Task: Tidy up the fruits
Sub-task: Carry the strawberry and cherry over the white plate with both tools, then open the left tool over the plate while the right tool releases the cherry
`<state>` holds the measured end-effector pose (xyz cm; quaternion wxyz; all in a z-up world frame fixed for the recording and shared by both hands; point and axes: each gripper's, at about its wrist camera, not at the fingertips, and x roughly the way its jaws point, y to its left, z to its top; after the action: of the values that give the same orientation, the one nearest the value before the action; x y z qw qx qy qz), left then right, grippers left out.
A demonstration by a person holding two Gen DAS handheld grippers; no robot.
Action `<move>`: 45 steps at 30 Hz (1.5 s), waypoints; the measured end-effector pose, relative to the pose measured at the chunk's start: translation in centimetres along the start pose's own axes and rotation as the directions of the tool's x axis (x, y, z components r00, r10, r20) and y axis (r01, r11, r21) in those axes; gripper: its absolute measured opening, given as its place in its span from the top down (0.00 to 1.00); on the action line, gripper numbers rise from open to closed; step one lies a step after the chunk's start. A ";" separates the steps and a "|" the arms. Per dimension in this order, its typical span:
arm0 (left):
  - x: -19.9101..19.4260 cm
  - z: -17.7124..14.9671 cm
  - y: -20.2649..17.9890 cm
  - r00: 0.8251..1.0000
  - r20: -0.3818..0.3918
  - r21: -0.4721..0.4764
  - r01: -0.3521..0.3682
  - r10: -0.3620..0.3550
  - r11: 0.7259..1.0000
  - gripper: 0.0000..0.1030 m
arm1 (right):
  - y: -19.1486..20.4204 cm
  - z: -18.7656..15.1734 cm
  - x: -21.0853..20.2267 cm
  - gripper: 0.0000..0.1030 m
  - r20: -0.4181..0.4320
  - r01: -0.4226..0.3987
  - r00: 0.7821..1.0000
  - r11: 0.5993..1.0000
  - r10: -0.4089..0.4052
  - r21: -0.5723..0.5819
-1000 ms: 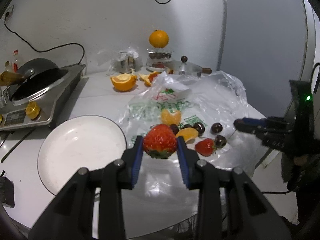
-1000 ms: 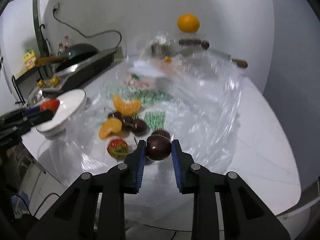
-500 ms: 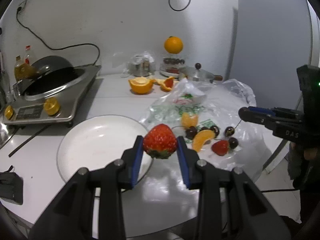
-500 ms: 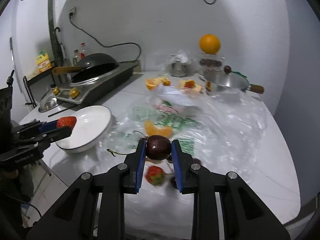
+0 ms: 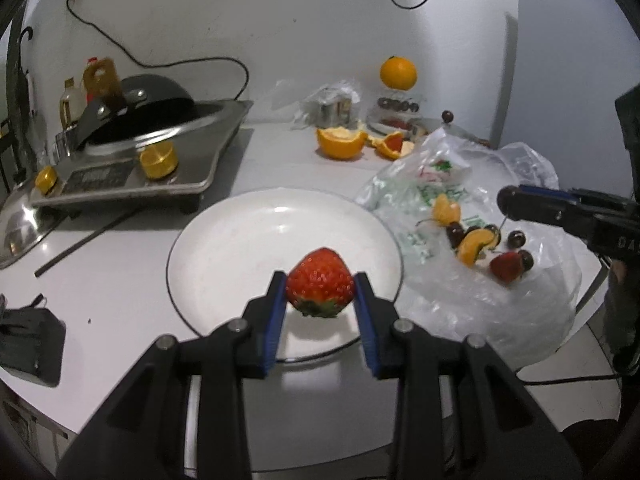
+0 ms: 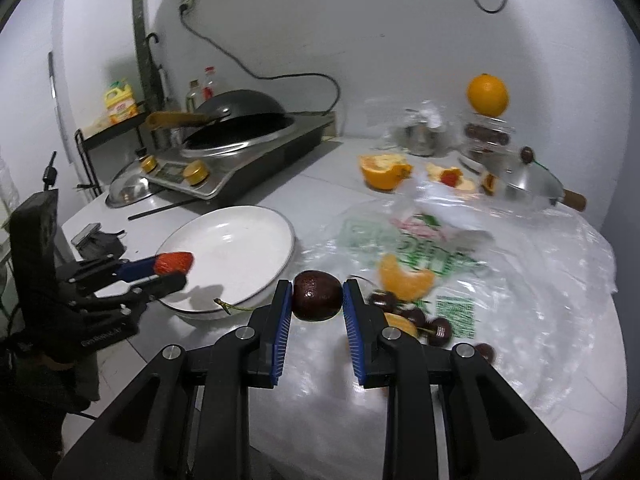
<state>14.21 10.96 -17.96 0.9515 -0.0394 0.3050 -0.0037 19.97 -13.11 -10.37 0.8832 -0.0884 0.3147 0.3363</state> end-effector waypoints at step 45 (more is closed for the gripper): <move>-1.3 -1.1 5.2 1.000 -0.008 -0.066 0.000 0.000 0.998 0.43 | 7.4 0.7 10.4 0.73 -0.168 -0.115 0.980 0.993 0.107 -0.040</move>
<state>12.46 16.10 -18.47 0.9485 -0.0709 0.3087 0.0064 21.53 -1.68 -15.79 0.8314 -0.1201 0.3829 0.3843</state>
